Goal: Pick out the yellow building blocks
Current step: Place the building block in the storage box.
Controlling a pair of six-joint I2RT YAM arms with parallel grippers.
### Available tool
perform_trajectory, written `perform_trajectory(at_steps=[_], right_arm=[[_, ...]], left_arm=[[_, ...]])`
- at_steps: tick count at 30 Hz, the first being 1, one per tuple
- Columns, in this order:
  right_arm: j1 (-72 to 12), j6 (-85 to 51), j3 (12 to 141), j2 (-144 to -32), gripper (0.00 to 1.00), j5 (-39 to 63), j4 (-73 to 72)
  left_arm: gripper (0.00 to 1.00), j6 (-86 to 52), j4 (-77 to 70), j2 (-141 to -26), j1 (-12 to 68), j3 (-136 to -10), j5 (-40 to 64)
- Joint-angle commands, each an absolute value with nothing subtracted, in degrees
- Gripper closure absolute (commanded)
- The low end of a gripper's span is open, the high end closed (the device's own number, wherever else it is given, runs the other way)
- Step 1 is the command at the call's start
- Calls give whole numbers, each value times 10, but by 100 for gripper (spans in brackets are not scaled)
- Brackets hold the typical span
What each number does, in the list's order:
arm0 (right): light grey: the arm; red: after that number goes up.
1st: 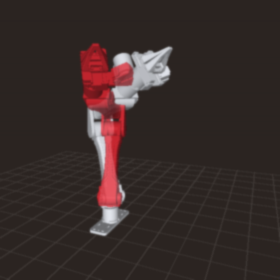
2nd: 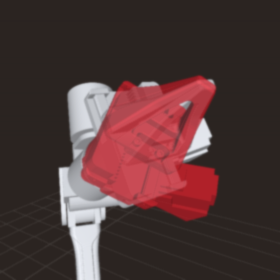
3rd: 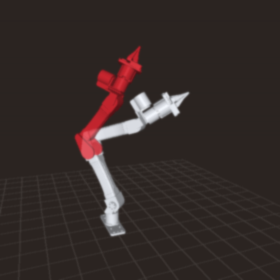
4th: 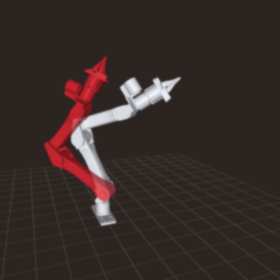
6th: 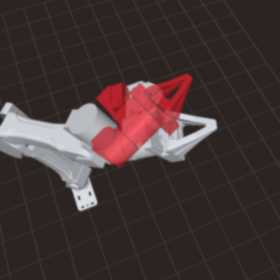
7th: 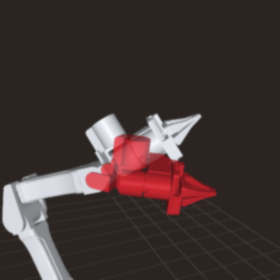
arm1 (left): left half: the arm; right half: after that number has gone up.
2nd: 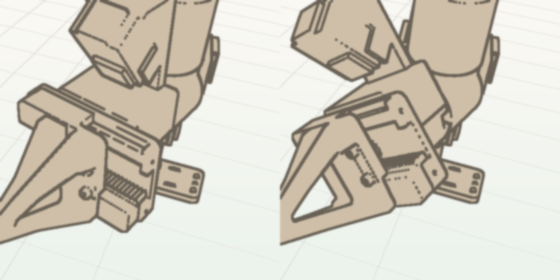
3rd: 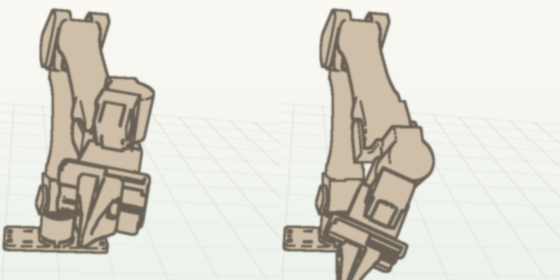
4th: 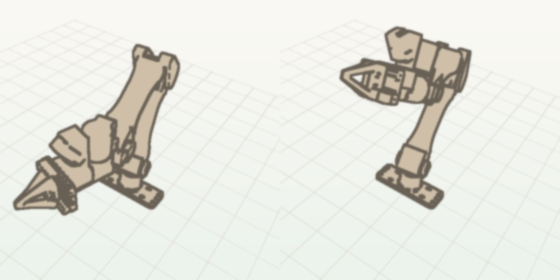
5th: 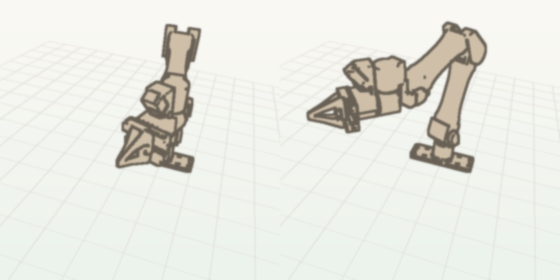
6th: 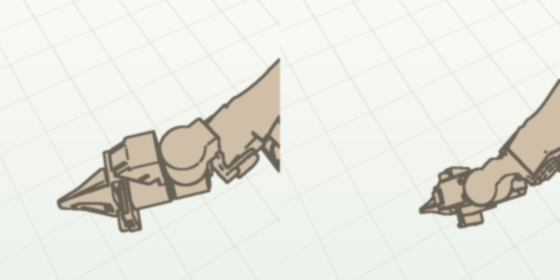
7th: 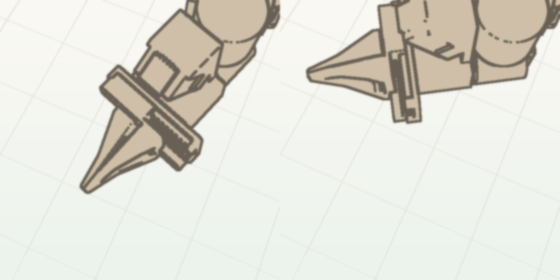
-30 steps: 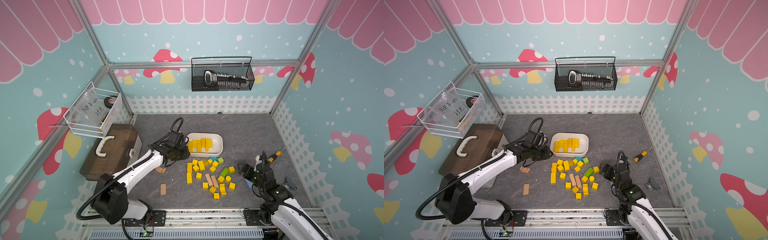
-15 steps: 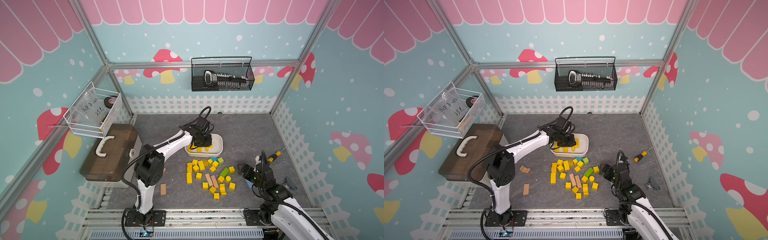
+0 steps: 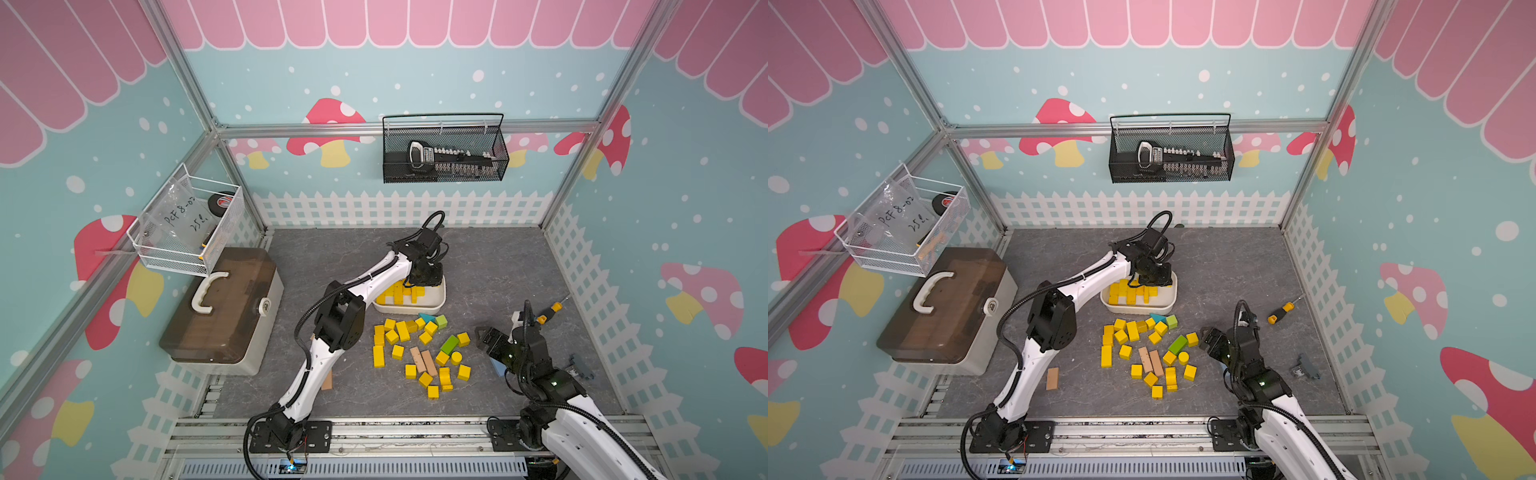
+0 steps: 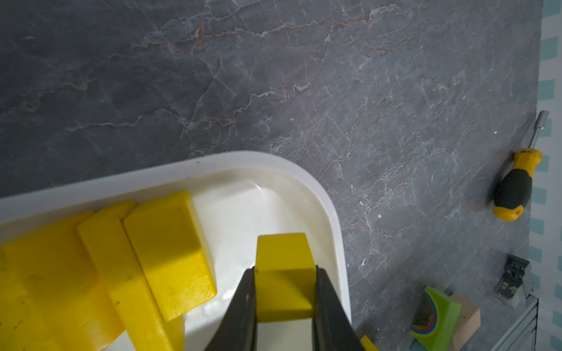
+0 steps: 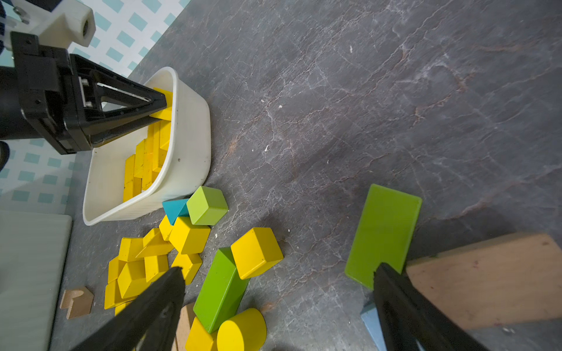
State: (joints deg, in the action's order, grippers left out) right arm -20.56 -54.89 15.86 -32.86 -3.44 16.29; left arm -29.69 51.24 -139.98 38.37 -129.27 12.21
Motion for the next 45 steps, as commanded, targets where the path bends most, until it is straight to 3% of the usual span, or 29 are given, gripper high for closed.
perform_trajectory(at_steps=[1, 9, 45], right_arm=[[-201, -549, 159, -330, 4, -41, 165], [-199, -550, 156, -326, 4, -40, 164], [-192, -555, 149, -319, 4, -34, 161]], left_arm=[[88, -281, 547, -1421, 384, -1332, 115], [86, -269, 578, -1453, 384, -1386, 91], [76, -242, 603, -1477, 381, -1414, 34]])
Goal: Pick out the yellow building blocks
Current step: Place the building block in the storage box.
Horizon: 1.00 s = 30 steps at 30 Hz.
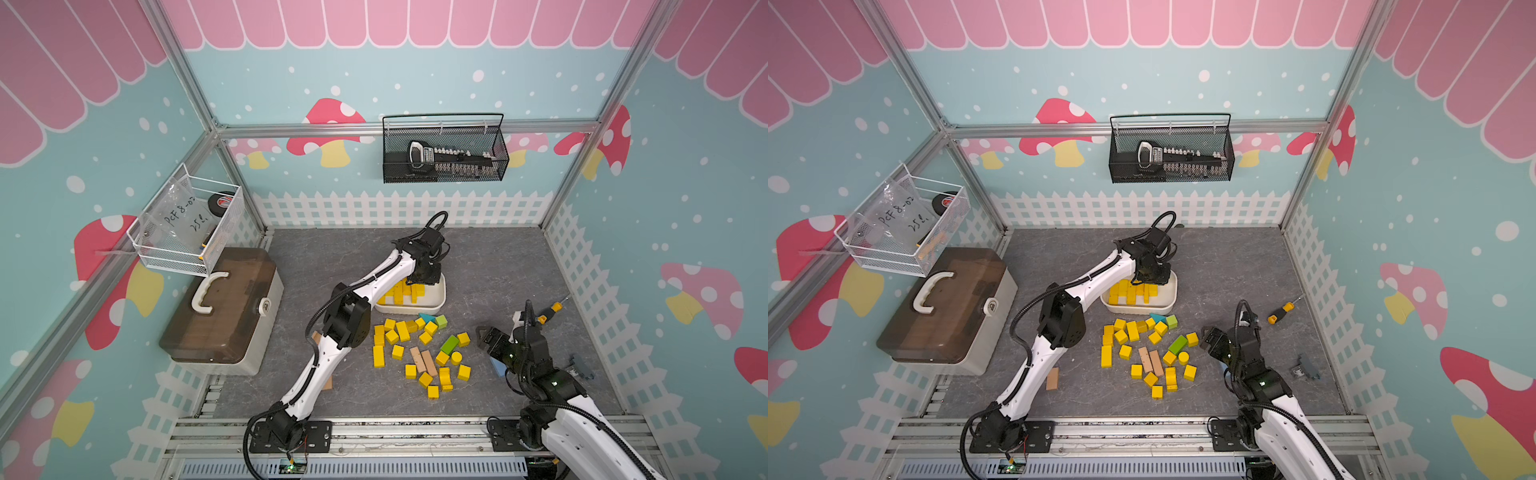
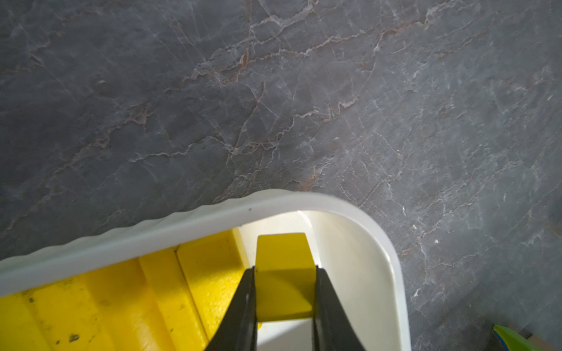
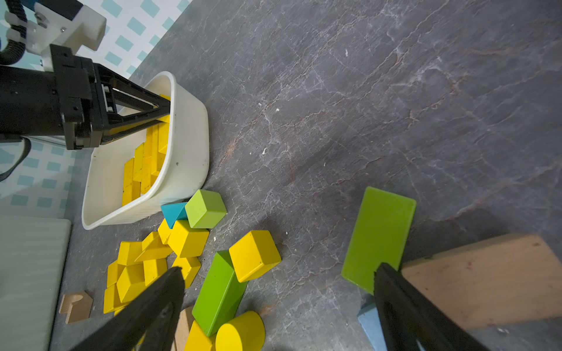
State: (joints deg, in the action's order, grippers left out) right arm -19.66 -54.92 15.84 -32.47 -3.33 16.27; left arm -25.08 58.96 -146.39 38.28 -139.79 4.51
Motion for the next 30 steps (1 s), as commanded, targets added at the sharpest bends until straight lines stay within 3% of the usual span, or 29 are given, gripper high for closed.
perform_trajectory(at_steps=[1, 23, 30], right_arm=[[-192, -555, 148, -319, 4, -34, 162], [-190, -556, 144, -309, 4, -31, 161], [-190, -556, 142, -307, 4, -31, 161]], left_arm=[[75, -241, 603, -1477, 380, -1414, 33], [62, -245, 606, -1476, 379, -1422, 26], [63, -245, 608, -1471, 379, -1421, 24]])
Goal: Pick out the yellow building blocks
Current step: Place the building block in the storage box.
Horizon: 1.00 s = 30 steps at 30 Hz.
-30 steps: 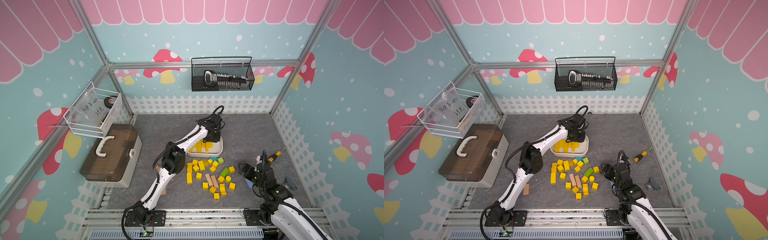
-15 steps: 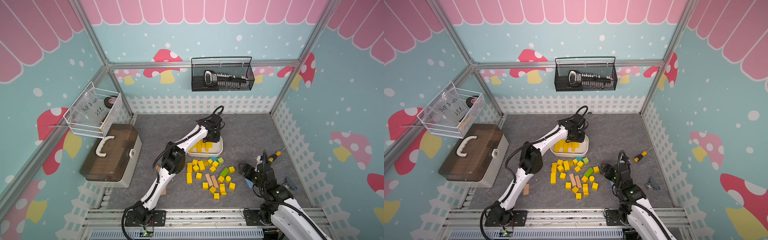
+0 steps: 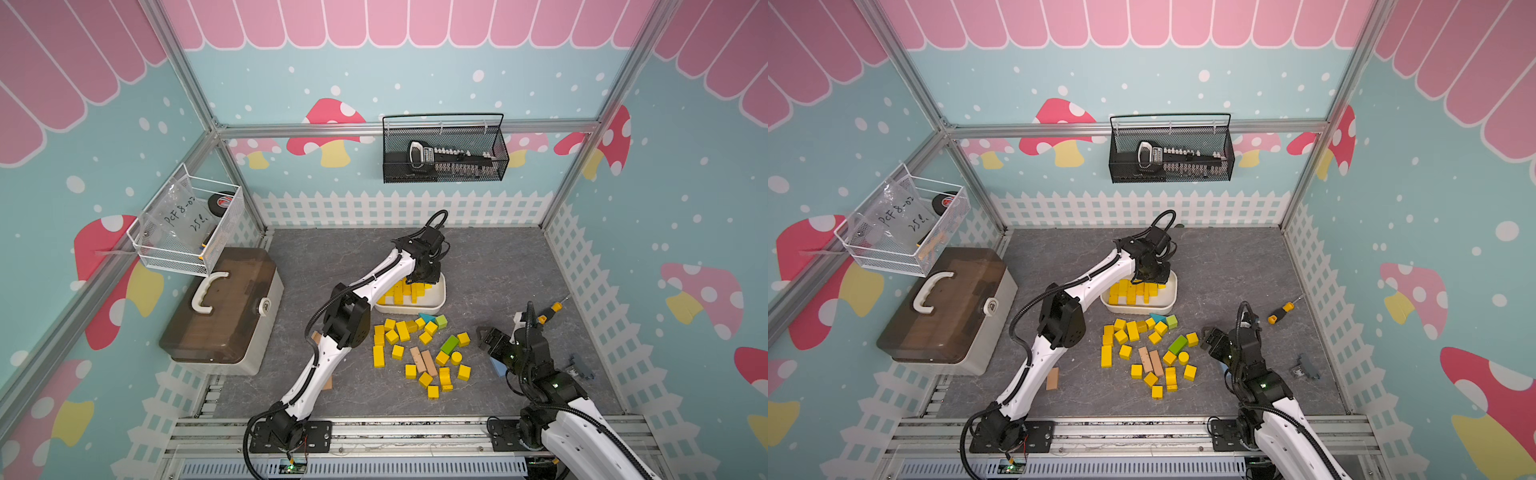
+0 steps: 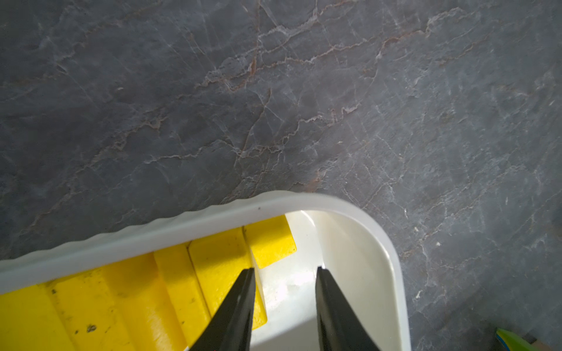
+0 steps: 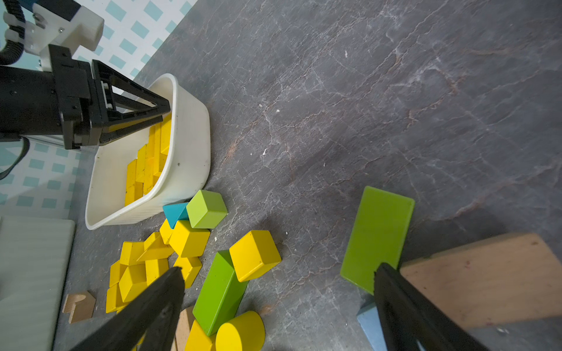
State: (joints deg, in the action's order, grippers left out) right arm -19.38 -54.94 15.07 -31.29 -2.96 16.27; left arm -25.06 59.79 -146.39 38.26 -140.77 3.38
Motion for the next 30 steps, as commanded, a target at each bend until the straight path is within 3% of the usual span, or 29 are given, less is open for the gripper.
perform_trajectory(at_steps=[1, 12, 21, 27, 30], right_arm=[[-190, -556, 142, -307, 3, -31, 161], [-189, -556, 142, -304, 3, -26, 161], [-189, -555, 142, -309, 3, -15, 160], [-188, -546, 142, -308, 15, -2, 152], [-188, -547, 142, -311, 6, -1, 147]], left_arm=[[63, -245, 608, -1469, 379, -1419, 24], [65, -240, 581, -1378, 394, -1339, 19], [64, -249, 463, -1185, 400, -1070, 24], [65, -245, 426, -1054, 400, -900, 8], [65, -247, 413, -992, 397, -822, 0]])
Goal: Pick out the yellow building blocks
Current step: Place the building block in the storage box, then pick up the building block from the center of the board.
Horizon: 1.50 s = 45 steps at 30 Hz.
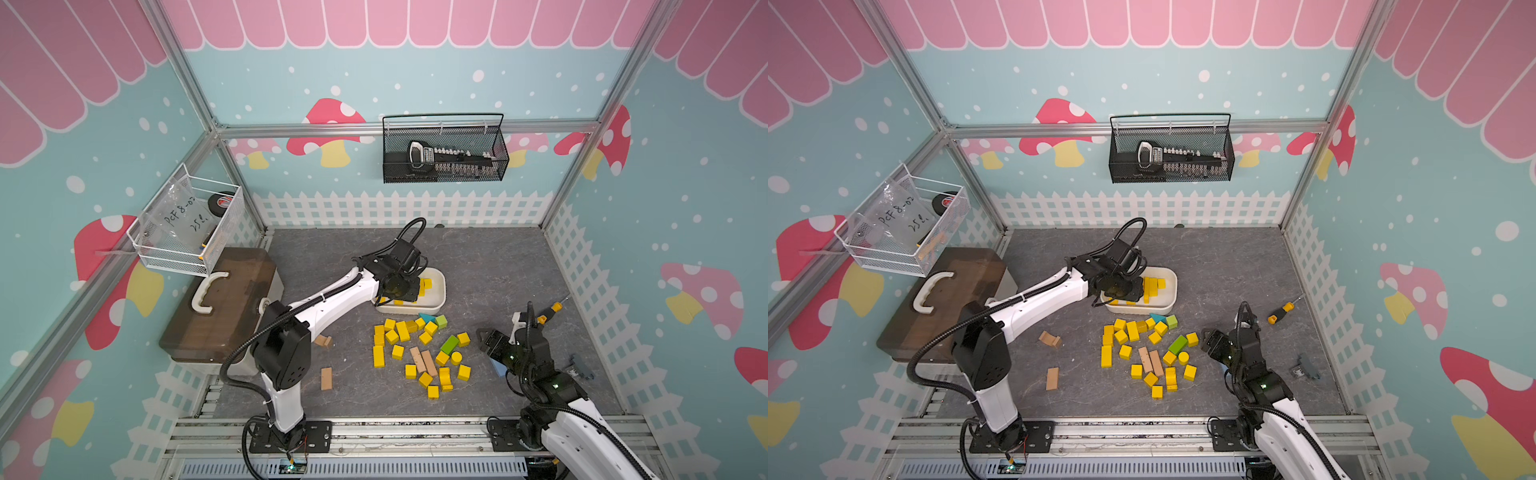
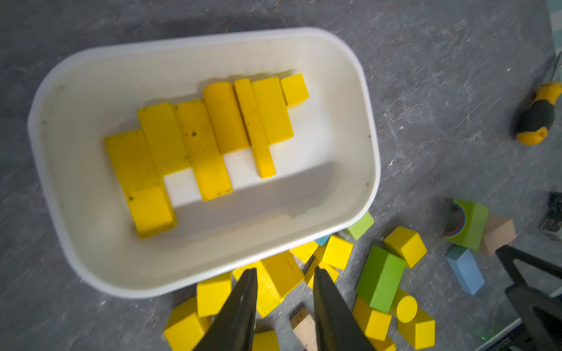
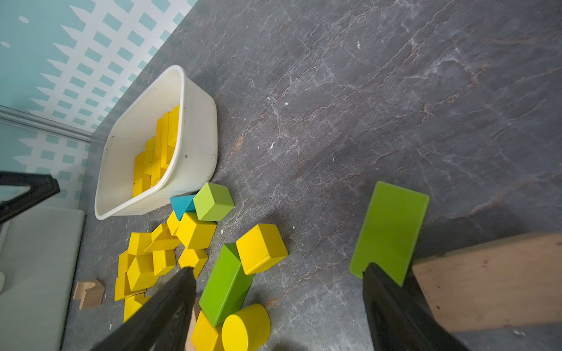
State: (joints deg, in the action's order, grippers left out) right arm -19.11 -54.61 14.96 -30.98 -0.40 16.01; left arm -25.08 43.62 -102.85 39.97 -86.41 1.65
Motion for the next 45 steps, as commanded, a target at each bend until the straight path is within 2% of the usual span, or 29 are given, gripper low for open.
perform_trajectory(at_steps=[1, 11, 15, 22, 45], right_arm=[[-188, -547, 142, -313, 1, 0, 145], [-188, -550, 151, -352, 2, 2, 136], [-188, -557, 147, -348, 1, -1, 138], [-188, -560, 147, -348, 1, -2, 141], [-187, -580, 140, -288, 2, -33, 185]], left_arm=[[64, -249, 407, -972, 397, -794, 0], [63, -281, 385, -828, 396, -609, -3], [63, -290, 376, -805, 395, -558, -3], [62, -294, 348, -827, 392, -520, -4], [62, -293, 329, -915, 390, -534, 10]])
